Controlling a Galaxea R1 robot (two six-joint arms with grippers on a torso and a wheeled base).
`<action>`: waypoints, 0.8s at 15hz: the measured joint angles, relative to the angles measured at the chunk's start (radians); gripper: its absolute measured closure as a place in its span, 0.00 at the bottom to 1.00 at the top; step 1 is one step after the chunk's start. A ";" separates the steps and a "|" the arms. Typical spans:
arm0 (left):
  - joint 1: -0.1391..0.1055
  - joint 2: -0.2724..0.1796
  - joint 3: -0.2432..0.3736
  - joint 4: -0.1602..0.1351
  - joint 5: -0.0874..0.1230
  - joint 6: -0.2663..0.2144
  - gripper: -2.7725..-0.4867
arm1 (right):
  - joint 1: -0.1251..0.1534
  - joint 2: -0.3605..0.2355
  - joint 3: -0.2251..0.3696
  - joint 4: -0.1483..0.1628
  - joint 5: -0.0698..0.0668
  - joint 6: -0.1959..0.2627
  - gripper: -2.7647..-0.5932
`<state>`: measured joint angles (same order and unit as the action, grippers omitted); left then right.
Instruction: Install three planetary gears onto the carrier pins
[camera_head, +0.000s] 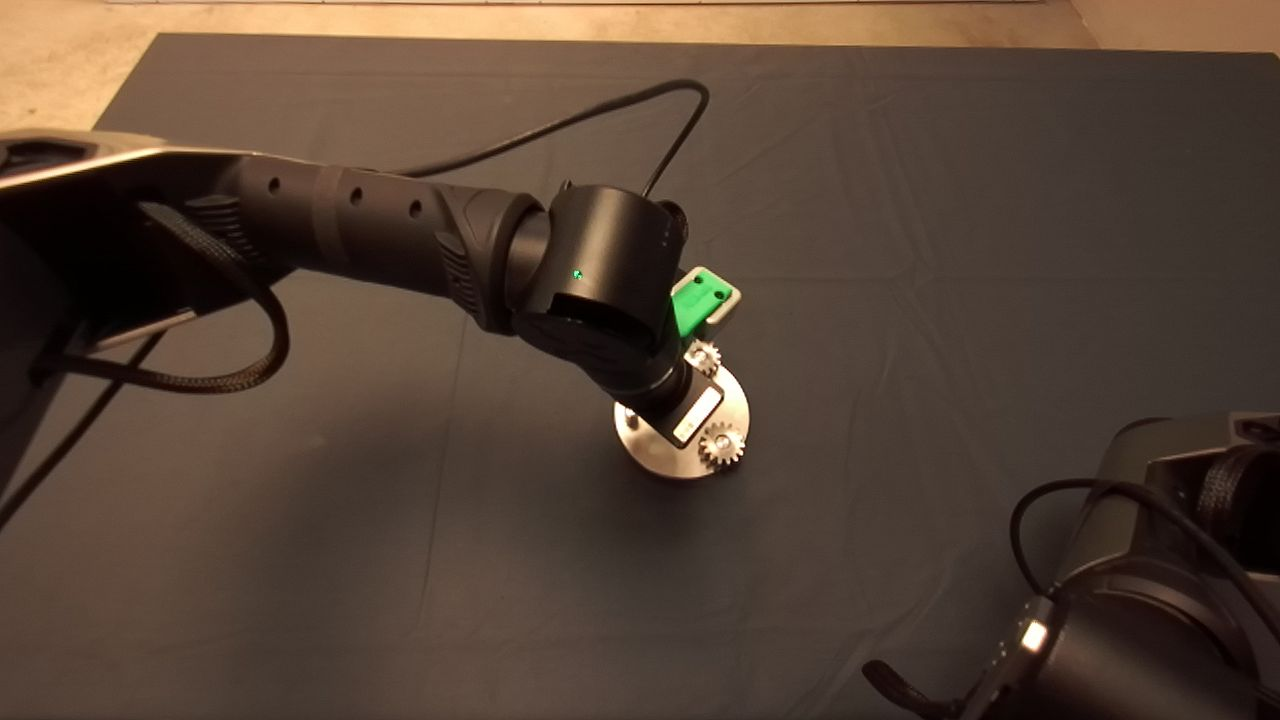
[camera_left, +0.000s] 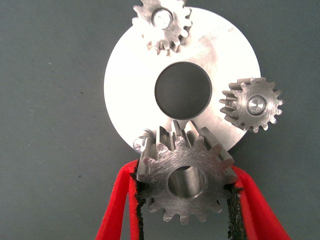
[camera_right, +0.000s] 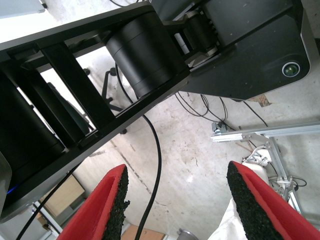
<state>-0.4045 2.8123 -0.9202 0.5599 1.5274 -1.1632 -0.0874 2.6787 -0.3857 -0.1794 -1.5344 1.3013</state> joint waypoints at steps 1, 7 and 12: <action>0.004 0.000 0.000 0.006 0.000 0.000 0.90 | 0.000 0.000 0.000 0.000 0.000 0.000 0.61; 0.036 -0.014 -0.001 0.054 -0.001 0.001 0.90 | 0.003 0.000 0.001 0.000 0.000 0.000 0.61; 0.036 -0.030 -0.002 0.071 0.000 0.009 0.90 | 0.003 0.000 0.002 0.000 0.000 0.000 0.61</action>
<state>-0.3683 2.7821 -0.9226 0.6306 1.5272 -1.1545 -0.0847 2.6785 -0.3834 -0.1794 -1.5347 1.3013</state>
